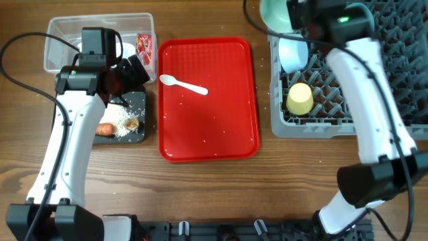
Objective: Sort waste into correct bins and load items into the dishwasher rack
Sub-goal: 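Carry the green bowl into the rack with the right gripper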
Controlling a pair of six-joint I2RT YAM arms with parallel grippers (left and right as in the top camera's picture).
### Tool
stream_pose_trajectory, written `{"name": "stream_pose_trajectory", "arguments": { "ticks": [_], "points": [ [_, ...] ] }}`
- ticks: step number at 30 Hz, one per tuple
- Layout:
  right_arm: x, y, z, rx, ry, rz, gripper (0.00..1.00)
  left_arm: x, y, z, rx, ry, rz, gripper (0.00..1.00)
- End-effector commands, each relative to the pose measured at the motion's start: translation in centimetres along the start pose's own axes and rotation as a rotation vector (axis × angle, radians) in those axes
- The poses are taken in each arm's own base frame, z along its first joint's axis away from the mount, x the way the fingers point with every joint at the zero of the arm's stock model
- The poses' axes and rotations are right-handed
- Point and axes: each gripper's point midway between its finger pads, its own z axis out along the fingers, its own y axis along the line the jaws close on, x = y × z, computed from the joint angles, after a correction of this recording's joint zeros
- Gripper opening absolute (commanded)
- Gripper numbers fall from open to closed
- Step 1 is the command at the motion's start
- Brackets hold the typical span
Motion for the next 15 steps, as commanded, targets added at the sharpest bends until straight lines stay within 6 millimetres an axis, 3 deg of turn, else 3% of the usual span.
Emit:
{"name": "stream_pose_trajectory", "arguments": {
  "ticks": [1,3,6,8,10,12,15],
  "points": [
    [-6.5,1.2,-7.1,-0.334,-0.258,0.075,0.04,0.2,0.0,0.4,-0.001,0.011,-0.017,1.00],
    [-7.2,-1.0,-7.8,-0.300,-0.291,0.096,0.04,0.2,0.0,0.4,-0.001,0.011,-0.017,1.00],
    [-6.7,-5.5,-8.0,-0.191,-0.283,0.210,0.04,0.3,0.0,0.4,-0.001,0.011,-0.017,1.00],
    [-5.5,-10.3,-9.4,-0.098,-0.281,0.344,0.04,0.3,0.0,0.4,-0.001,0.011,-0.017,1.00],
    [-3.6,-14.8,-11.3,0.013,-0.269,0.479,0.04,0.3,0.0,0.4,-0.001,0.011,-0.017,1.00],
    [-0.1,-19.2,-14.0,0.159,-0.219,0.579,0.04,0.2,0.0,0.4,-0.001,0.011,-0.017,1.00],
    [5.7,-23.1,-16.6,0.423,-0.066,0.663,0.04,0.2,0.0,0.4,-0.001,0.011,-0.017,1.00]
  ]
}}
